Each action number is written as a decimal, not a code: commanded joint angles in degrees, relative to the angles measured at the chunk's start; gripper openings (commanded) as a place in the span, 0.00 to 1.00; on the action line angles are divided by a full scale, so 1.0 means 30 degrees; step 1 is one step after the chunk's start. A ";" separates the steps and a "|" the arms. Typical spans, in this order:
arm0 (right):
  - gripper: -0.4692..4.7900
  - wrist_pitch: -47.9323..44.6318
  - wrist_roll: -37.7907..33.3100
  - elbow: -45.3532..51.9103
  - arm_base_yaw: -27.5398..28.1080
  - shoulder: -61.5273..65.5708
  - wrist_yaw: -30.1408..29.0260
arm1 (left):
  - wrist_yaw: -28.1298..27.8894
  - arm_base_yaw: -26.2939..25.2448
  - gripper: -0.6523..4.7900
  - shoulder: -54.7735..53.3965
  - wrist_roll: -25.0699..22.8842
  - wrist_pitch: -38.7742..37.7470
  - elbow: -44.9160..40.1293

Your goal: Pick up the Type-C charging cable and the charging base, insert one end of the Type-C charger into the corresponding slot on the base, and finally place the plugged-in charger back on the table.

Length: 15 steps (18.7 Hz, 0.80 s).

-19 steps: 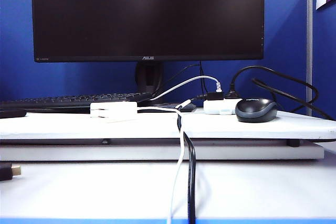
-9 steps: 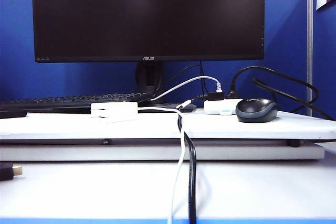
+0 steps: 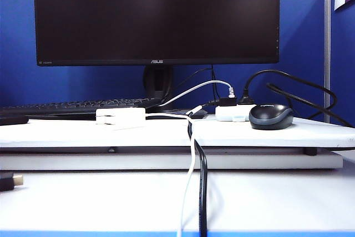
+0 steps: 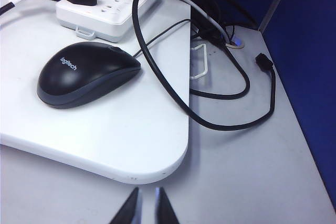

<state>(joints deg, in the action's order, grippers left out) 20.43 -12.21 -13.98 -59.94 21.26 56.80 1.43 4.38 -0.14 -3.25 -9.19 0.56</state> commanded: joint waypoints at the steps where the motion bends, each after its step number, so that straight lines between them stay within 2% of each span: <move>1: 0.18 -0.0175 -0.0073 -0.0051 -0.0029 -0.0022 0.0015 | 0.0095 -0.0153 0.11 0.0022 -0.0816 -0.0313 -0.0029; 6: 0.18 -0.0182 -0.0073 -0.0051 -0.0029 -0.0022 0.0015 | 0.0095 -0.0146 0.11 0.0022 0.0240 -0.0291 -0.0022; 15: 0.18 -0.0182 -0.0073 -0.0051 -0.0029 -0.0015 0.0015 | 0.0022 -0.0146 0.12 0.0022 0.0466 -0.0211 -0.0022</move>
<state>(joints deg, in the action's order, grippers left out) 20.43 -12.21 -13.98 -59.94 21.26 56.80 1.43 4.10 -0.14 -1.87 -9.17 0.56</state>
